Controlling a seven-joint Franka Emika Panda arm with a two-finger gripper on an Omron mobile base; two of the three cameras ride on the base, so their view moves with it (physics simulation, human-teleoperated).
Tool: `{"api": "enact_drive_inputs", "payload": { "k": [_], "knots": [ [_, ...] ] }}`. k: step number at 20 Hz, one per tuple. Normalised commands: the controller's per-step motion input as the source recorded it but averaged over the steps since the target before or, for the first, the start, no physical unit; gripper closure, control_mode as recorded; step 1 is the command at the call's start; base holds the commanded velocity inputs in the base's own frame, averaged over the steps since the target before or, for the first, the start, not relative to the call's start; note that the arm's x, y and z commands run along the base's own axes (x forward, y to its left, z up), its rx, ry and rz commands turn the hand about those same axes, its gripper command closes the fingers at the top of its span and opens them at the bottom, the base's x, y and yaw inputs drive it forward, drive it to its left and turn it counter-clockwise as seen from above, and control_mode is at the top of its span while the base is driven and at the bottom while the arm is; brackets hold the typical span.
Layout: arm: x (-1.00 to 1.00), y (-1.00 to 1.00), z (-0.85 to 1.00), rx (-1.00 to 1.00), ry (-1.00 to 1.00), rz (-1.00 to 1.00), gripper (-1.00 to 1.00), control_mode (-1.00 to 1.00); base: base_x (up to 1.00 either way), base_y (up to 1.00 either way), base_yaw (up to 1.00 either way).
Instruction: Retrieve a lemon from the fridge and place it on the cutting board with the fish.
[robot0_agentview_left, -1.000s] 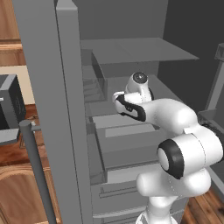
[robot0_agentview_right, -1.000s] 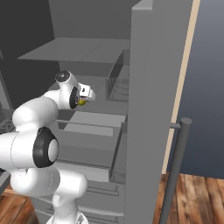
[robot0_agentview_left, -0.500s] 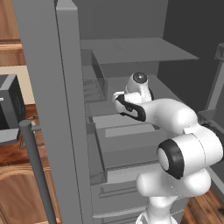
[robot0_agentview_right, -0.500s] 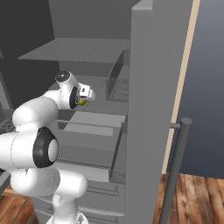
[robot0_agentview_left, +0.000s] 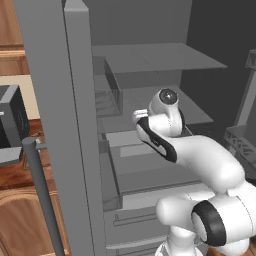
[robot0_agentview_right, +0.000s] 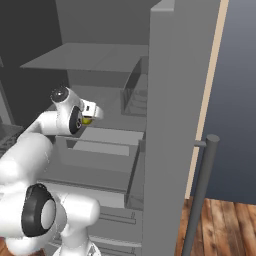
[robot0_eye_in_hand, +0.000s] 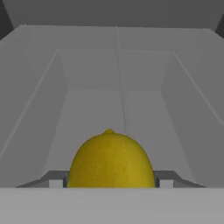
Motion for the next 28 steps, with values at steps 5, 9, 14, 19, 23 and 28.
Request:
{"api": "enact_drive_inputs", "payload": {
  "k": [5,9,14,19,23,28],
  "knots": [
    [-0.93,-0.17,0.42,0.00,-0.01,0.00,1.00,-1.00,0.00,0.00,0.00],
    [-0.85,-0.18,0.80,0.00,0.01,0.00,1.00,-1.00,0.00,0.00,0.00],
    [-0.83,-0.10,0.84,0.01,0.03,0.00,1.00,-1.00,0.00,0.00,0.00],
    [-0.79,0.00,0.54,0.01,0.13,0.00,1.00,-1.00,0.00,0.00,0.00],
    [-0.59,0.00,0.10,0.04,0.23,0.00,1.00,-1.00,0.00,0.00,0.00],
    [-0.80,0.00,0.00,0.01,0.07,0.00,1.00,-1.00,0.00,0.00,0.00]
  ]
}}
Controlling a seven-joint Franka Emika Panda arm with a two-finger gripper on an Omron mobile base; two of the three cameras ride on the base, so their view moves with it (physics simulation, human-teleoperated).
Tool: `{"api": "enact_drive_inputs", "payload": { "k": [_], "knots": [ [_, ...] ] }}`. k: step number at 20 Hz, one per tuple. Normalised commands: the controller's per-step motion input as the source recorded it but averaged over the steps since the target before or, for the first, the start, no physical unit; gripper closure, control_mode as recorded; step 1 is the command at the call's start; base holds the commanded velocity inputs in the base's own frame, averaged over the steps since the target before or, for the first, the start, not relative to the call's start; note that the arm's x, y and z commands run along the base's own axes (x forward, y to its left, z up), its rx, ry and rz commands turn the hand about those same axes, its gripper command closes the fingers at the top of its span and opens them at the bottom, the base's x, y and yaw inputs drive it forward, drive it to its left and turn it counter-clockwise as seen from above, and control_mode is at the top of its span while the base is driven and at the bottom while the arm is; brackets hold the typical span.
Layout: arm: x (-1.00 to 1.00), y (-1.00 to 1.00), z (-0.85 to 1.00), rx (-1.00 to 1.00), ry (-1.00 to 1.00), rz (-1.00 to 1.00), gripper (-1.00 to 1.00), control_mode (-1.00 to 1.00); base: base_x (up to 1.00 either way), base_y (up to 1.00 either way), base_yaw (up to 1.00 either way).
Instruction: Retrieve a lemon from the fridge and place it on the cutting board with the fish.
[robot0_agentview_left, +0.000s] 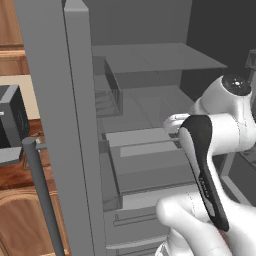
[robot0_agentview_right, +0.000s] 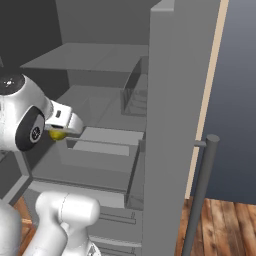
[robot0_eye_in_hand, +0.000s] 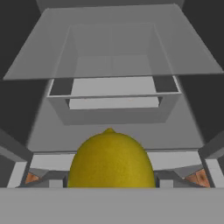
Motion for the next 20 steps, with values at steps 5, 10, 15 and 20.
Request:
{"api": "enact_drive_inputs", "payload": {
  "k": [5,10,15,20],
  "knots": [
    [-0.85,0.00,0.00,-0.04,-0.01,0.00,1.00,-1.00,0.00,0.00,0.00],
    [-0.65,0.00,0.01,-0.07,-0.08,-0.01,1.00,-1.00,0.00,0.00,0.00],
    [-0.35,-0.03,0.21,-0.01,-0.01,0.00,1.00,-1.00,0.00,0.00,0.00],
    [0.00,-0.17,0.04,0.00,0.11,0.00,1.00,-1.00,0.00,0.00,0.00]
  ]
}}
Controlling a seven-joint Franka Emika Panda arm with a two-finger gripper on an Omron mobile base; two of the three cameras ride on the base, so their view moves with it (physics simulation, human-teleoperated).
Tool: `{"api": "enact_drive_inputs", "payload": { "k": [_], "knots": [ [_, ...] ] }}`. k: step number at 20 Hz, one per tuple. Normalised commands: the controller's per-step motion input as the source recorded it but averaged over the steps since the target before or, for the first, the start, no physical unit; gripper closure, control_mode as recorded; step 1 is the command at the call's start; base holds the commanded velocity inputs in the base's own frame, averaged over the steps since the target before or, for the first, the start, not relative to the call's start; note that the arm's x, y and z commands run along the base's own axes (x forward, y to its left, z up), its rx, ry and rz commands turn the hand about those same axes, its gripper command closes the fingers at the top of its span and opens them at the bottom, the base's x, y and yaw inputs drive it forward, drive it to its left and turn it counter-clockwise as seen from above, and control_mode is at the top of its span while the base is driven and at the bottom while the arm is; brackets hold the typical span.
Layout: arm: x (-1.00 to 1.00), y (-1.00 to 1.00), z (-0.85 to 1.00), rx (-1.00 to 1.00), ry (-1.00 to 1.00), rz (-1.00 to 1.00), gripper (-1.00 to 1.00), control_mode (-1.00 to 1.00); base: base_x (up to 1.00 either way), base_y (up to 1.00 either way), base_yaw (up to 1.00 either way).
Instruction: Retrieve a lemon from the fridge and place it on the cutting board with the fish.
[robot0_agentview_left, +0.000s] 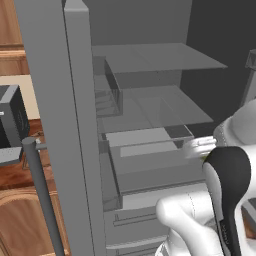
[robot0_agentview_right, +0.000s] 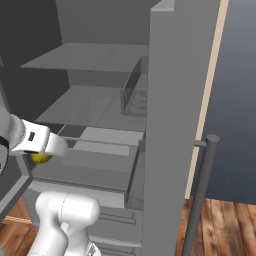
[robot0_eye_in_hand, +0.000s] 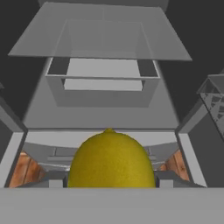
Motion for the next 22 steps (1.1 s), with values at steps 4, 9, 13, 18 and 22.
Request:
{"api": "enact_drive_inputs", "payload": {
  "k": [4,9,13,18,22],
  "knots": [
    [0.01,-0.05,-0.01,0.00,0.10,0.00,1.00,-1.00,0.00,0.00,0.00],
    [0.00,-0.01,0.00,0.00,0.01,0.00,1.00,-1.00,0.00,0.00,0.00],
    [0.00,0.00,0.00,0.00,0.00,0.00,1.00,-1.00,0.00,0.00,0.00],
    [-0.08,0.00,0.00,0.00,0.00,0.00,1.00,1.00,-0.14,0.00,0.00],
    [0.00,0.00,0.00,0.00,0.00,0.00,1.00,1.00,-0.47,0.00,-0.01]
  ]
}}
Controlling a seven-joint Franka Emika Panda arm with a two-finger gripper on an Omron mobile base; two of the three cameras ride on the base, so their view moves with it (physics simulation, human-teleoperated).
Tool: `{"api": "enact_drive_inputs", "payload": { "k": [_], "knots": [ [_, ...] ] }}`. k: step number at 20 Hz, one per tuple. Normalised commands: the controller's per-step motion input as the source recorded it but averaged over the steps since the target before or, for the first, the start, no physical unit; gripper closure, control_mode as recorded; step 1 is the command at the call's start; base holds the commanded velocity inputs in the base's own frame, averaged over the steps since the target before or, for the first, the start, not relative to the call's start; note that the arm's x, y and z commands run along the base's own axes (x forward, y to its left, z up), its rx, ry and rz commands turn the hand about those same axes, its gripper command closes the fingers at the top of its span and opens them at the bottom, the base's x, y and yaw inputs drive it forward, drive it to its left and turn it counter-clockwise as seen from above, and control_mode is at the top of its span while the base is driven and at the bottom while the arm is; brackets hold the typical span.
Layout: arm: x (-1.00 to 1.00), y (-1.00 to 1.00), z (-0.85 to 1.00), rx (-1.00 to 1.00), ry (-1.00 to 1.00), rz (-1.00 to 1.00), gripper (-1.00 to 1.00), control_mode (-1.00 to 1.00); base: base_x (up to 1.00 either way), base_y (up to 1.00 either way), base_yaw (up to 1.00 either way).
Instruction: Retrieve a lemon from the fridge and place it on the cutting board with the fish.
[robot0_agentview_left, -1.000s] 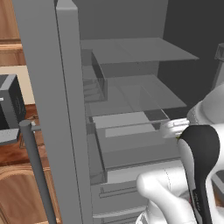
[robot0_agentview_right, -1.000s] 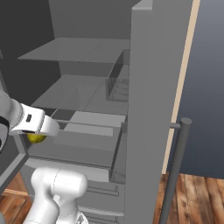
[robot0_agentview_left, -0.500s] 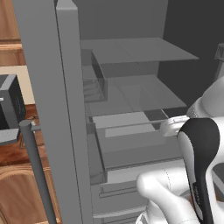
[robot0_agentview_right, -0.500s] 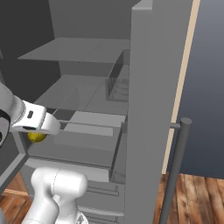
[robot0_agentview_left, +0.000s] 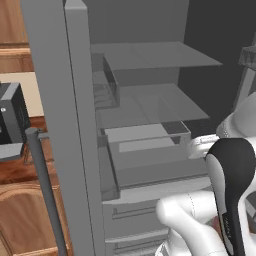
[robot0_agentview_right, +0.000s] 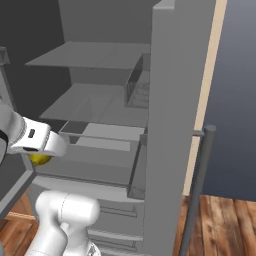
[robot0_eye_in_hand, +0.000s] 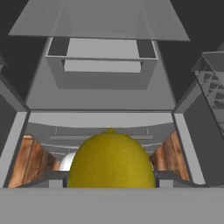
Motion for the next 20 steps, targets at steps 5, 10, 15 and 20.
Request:
{"api": "enact_drive_inputs", "payload": {
  "k": [5,10,15,20],
  "knots": [
    [0.00,0.00,0.00,0.00,0.00,0.00,1.00,1.00,-0.75,0.00,-0.01],
    [0.00,0.00,0.00,0.00,0.00,0.00,1.00,1.00,-0.86,-0.03,0.00],
    [0.00,0.00,0.00,0.00,0.00,0.00,1.00,1.00,-0.61,-0.01,0.29],
    [0.00,0.00,0.00,0.00,0.00,0.00,1.00,1.00,-0.52,0.00,0.32]
  ]
}}
